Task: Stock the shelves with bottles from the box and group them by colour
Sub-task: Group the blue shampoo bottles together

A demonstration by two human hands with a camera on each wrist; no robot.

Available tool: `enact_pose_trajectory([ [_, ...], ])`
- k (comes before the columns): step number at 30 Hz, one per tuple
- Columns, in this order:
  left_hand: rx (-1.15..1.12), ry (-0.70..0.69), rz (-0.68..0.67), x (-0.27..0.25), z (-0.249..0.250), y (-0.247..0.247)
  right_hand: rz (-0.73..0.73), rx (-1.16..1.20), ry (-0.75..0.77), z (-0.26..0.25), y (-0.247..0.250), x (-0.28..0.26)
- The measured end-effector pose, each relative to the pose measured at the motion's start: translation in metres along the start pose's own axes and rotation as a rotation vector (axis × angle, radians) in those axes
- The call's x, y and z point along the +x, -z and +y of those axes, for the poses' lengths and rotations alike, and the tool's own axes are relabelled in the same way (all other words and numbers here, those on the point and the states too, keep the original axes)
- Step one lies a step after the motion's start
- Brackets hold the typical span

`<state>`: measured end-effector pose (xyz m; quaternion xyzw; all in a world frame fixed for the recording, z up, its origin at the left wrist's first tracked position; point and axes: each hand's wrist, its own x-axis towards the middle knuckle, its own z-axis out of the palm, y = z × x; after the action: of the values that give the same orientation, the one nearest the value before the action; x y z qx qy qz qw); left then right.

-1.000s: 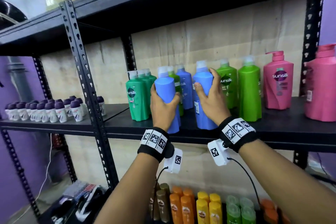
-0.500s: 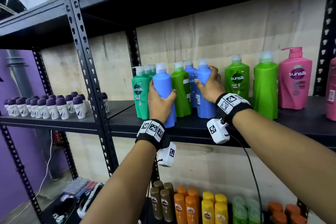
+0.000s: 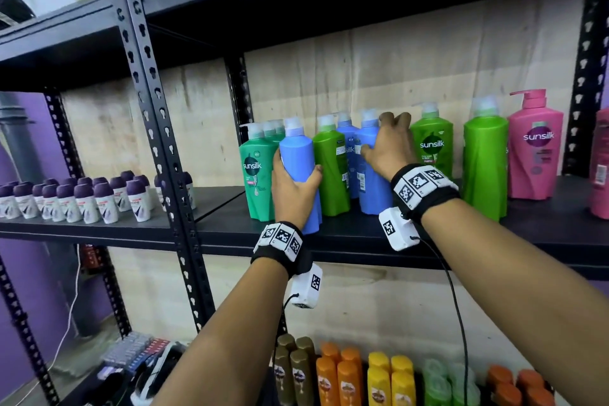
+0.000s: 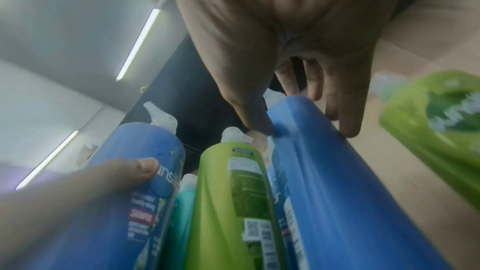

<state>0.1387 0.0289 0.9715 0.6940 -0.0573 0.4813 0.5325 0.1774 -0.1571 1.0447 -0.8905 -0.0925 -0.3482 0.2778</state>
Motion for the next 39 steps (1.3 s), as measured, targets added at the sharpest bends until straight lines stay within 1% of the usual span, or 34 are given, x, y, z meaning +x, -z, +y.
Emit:
enact_pose_trajectory([
  [3, -0.016, -0.005, 0.0, 0.001, -0.002, -0.001, 0.034, -0.067, 0.047, -0.003, 0.007, -0.005],
  [6, -0.016, -0.003, 0.003, -0.001, -0.002, 0.0, 0.046, -0.085, 0.072, -0.005, 0.011, -0.01],
  [11, 0.008, 0.003, -0.015, -0.001, 0.0, 0.001, -0.001, -0.05, 0.134, -0.02, 0.012, -0.016],
  [16, -0.001, -0.011, 0.028, 0.0, -0.01, -0.001, -0.113, -0.019, 0.118, -0.043, -0.009, -0.014],
  [19, -0.01, -0.001, 0.024, 0.0, -0.014, -0.003, -0.146, 0.037, 0.098, -0.054, -0.025, -0.009],
  [23, -0.003, 0.009, -0.001, 0.0, -0.01, -0.002, -0.214, 0.143, 0.004, -0.063, -0.034, 0.004],
  [29, 0.008, 0.024, -0.003, -0.001, -0.008, 0.001, -0.331, 0.123, -0.099, -0.067, -0.048, 0.017],
  [32, 0.011, 0.022, -0.009, -0.001, -0.009, 0.0, -0.374, 0.076, -0.098, -0.066, -0.053, 0.021],
  [35, 0.012, 0.027, -0.005, -0.002, -0.008, 0.0, -0.419, 0.065, -0.058, -0.063, -0.053, 0.024],
  [37, 0.017, 0.035, -0.003, -0.003, -0.008, 0.0, -0.424, 0.114, -0.053, -0.06, -0.05, 0.024],
  [39, 0.03, 0.042, -0.003, -0.003, -0.007, 0.0, -0.395, 0.213, -0.072, -0.056, -0.047, 0.02],
])
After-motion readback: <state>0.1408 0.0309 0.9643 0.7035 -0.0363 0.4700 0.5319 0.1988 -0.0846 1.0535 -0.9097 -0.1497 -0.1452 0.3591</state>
